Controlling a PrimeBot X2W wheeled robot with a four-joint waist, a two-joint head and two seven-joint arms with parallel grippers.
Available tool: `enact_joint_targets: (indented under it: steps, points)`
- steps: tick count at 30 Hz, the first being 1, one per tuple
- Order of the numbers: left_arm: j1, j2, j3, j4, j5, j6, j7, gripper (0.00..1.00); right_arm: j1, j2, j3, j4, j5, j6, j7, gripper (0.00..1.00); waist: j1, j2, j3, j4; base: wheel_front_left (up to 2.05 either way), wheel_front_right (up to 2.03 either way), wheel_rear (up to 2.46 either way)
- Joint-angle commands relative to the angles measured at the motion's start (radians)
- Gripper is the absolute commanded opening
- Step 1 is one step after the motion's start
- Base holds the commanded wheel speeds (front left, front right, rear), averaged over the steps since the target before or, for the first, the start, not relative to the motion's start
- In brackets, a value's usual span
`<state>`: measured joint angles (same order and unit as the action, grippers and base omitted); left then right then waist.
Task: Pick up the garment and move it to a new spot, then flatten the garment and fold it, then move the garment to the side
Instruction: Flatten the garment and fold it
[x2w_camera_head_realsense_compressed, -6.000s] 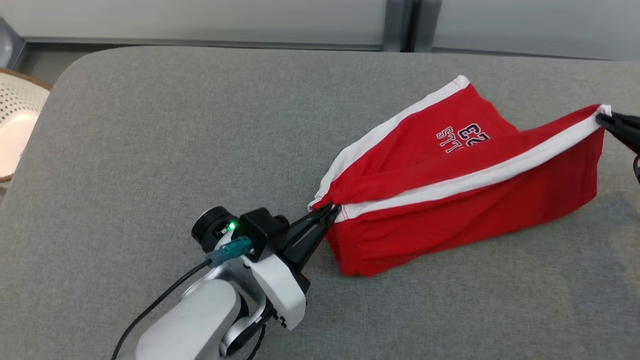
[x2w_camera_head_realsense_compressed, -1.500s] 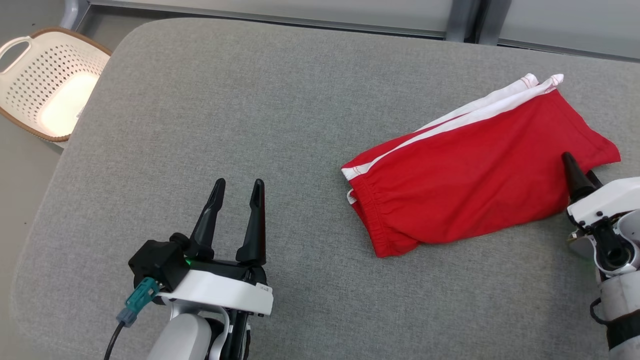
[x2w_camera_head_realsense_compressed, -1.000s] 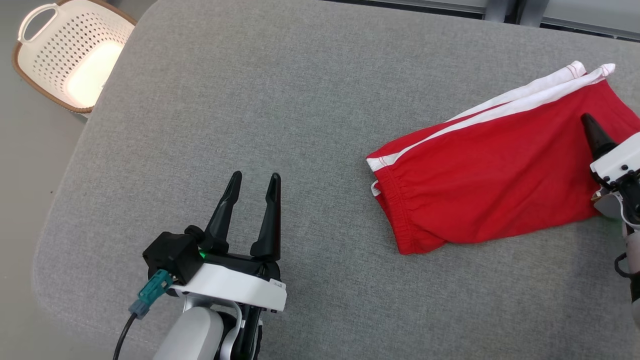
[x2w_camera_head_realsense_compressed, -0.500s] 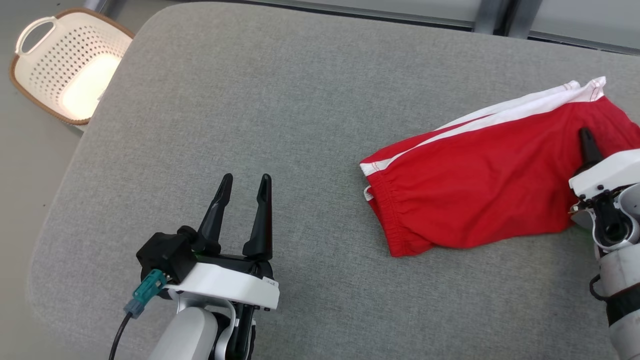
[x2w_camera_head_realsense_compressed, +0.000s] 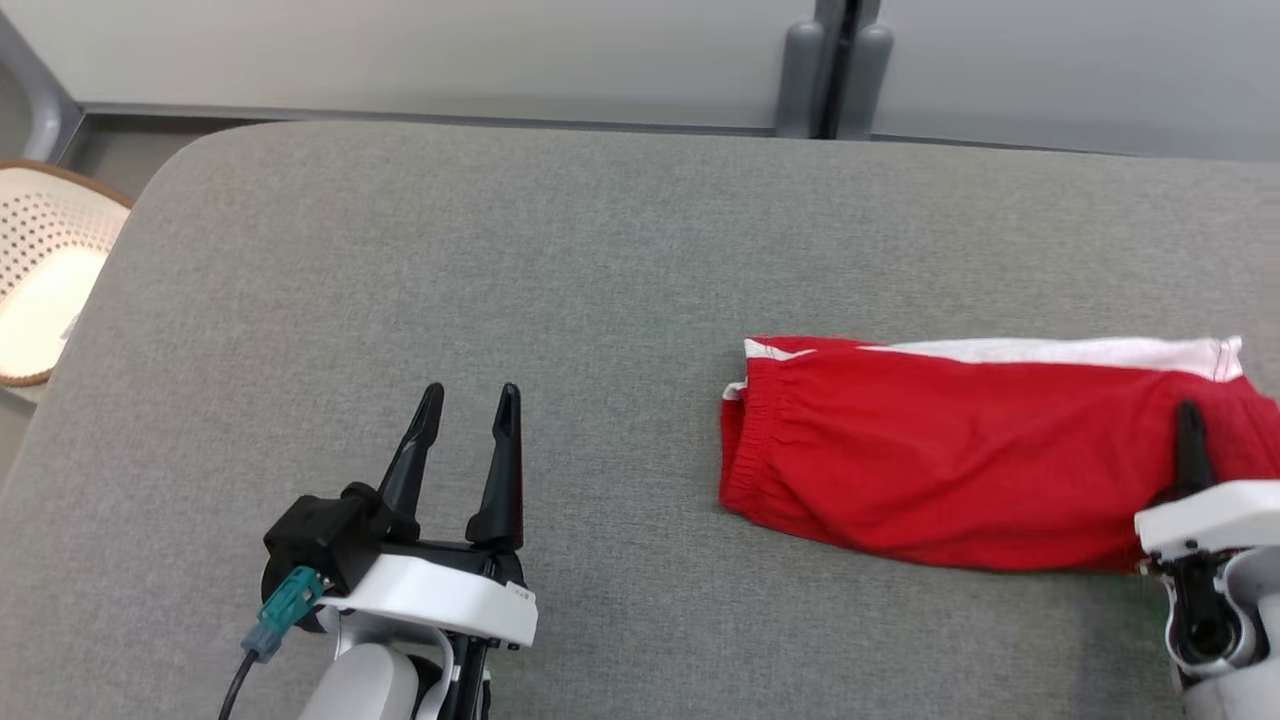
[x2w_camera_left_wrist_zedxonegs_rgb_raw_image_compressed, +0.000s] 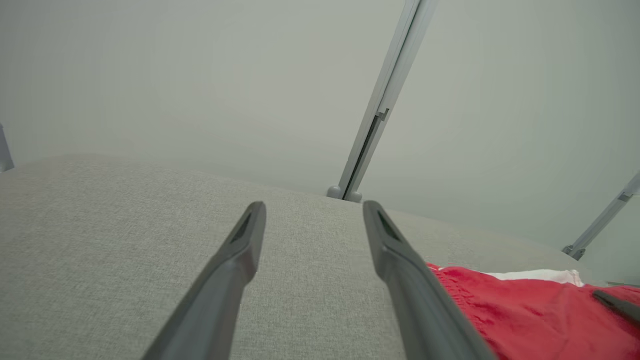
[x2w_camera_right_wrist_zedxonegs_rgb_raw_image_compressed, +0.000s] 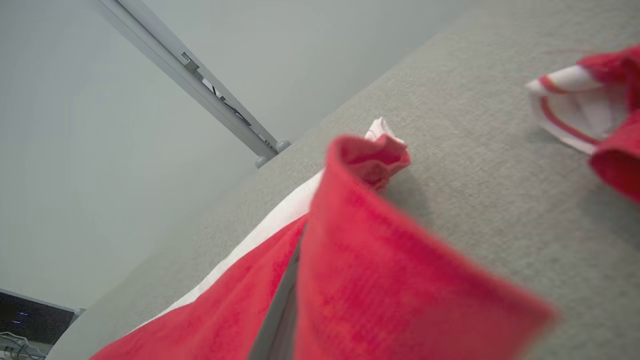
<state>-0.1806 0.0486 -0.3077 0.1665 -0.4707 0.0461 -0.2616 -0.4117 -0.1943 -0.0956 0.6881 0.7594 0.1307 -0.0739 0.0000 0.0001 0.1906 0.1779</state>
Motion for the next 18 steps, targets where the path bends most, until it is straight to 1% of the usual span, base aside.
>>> enact_joint_targets:
  steps: [1, 2, 5, 9, 12, 15, 18]
  points:
    - [0.014, 0.004, 0.007, 0.004, 0.007, -0.003, -0.004, 1.00, 0.038, 0.007, -0.014, -0.012, -0.015, 0.000, -0.022, 0.00, 0.0000, -0.0001, -0.038, -0.039, 0.00, 0.00, 0.00]
    - [0.015, 0.004, 0.010, 0.005, 0.009, -0.005, -0.004, 1.00, 0.060, 0.012, -0.032, -0.015, -0.024, 0.000, -0.038, 0.00, 0.0000, -0.0001, -0.045, -0.047, 0.00, 0.00, 0.00]
    - [0.031, 0.004, 0.023, 0.000, 0.024, -0.005, -0.004, 1.00, 0.107, 0.061, -0.058, -0.046, -0.041, 0.000, -0.049, 0.00, 0.0000, -0.0001, -0.061, -0.070, 0.00, 0.00, 0.00]
    - [0.043, 0.004, 0.018, 0.003, 0.032, -0.013, -0.004, 1.00, 0.143, 0.081, -0.074, -0.072, -0.091, 0.000, -0.053, 0.00, 0.0000, -0.0001, -0.075, -0.086, 0.00, 0.00, 0.00]
    - [0.048, 0.005, 0.013, 0.009, 0.033, -0.016, -0.004, 1.00, 0.134, 0.099, -0.067, -0.083, -0.126, 0.000, -0.060, 0.00, 0.0000, -0.0001, -0.085, -0.085, 0.00, 0.00, 0.00]
    - [0.049, 0.004, 0.008, 0.014, 0.031, -0.019, -0.004, 1.00, 0.129, 0.100, -0.046, -0.100, -0.160, 0.000, -0.067, 0.00, 0.0000, -0.0001, -0.095, -0.076, 0.00, 0.00, 0.00]
    - [0.051, 0.004, 0.005, 0.016, 0.028, -0.016, -0.004, 1.00, 0.130, 0.110, -0.014, -0.123, -0.162, 0.000, -0.074, 0.00, 0.0000, -0.0001, -0.106, -0.061, 0.00, 0.00, 0.00]
